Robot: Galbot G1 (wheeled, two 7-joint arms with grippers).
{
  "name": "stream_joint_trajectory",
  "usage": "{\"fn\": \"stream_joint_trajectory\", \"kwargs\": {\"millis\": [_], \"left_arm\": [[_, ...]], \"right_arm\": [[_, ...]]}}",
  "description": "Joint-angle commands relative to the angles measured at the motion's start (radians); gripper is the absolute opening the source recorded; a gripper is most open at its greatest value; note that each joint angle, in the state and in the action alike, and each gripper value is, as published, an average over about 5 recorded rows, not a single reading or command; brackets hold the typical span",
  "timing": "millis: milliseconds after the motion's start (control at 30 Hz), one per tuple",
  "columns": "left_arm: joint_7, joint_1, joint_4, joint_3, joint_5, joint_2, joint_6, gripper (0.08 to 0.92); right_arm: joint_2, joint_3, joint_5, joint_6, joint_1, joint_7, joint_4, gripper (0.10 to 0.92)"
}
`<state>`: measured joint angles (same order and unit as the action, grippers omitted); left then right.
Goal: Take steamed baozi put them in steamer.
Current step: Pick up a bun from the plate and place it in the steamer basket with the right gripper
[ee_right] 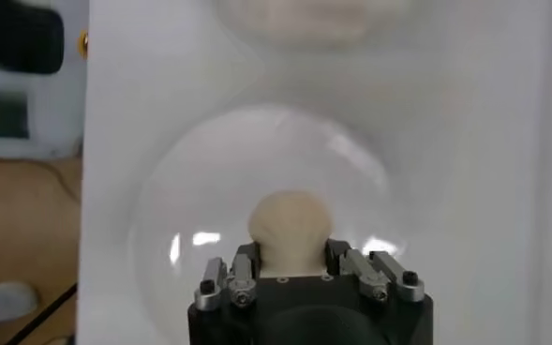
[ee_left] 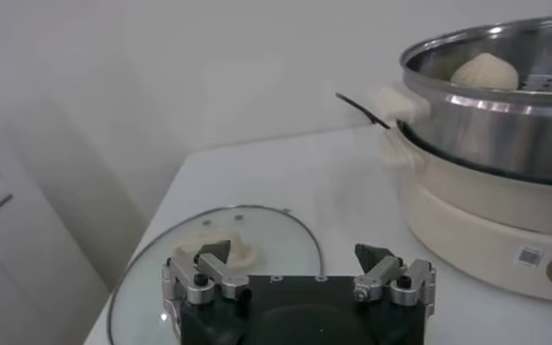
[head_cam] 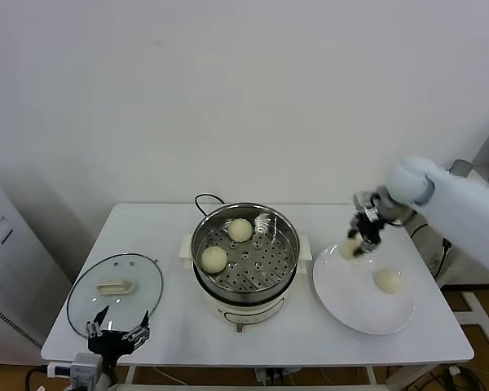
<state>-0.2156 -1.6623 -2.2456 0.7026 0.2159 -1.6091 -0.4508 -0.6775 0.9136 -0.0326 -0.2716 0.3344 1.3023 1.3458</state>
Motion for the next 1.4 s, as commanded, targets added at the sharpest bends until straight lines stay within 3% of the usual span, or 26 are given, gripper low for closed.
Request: {"fn": "stream_joint_trajectory", "kwargs": {"millis": [33, 267, 733, 933, 1400], "left_arm": [[0.005, -0.002, -0.023, -0.002, 0.025, -0.049, 0.006, 0.823], [0.005, -0.003, -0.034, 0.001, 0.020, -0.049, 0.005, 0.823], [0.005, 0.006, -0.020, 0.009, 0.009, -0.049, 0.003, 0.823], [0.004, 0.013, -0.011, 0.011, 0.003, -0.049, 0.001, 0.823], [0.003, 0.023, 0.001, 0.015, -0.003, -0.049, -0.002, 0.823]], "right_arm": [[-0.286, 0.219, -0.288, 0.118, 0.351, 0.071, -0.110, 0.450], [-0.466, 0.236, -0.336, 0.530, 0.316, 0.142, -0.194, 0.448], [-0.521, 0.194, 0.126, 0.995, 0.176, 0.077, -0.067, 0.450], [-0.515, 0.192, 0.202, 1.030, 0.125, 0.057, -0.014, 0.450], [-0.558, 0.194, 0.213, 1.037, 0.057, 0.046, -0.014, 0.450]]}}
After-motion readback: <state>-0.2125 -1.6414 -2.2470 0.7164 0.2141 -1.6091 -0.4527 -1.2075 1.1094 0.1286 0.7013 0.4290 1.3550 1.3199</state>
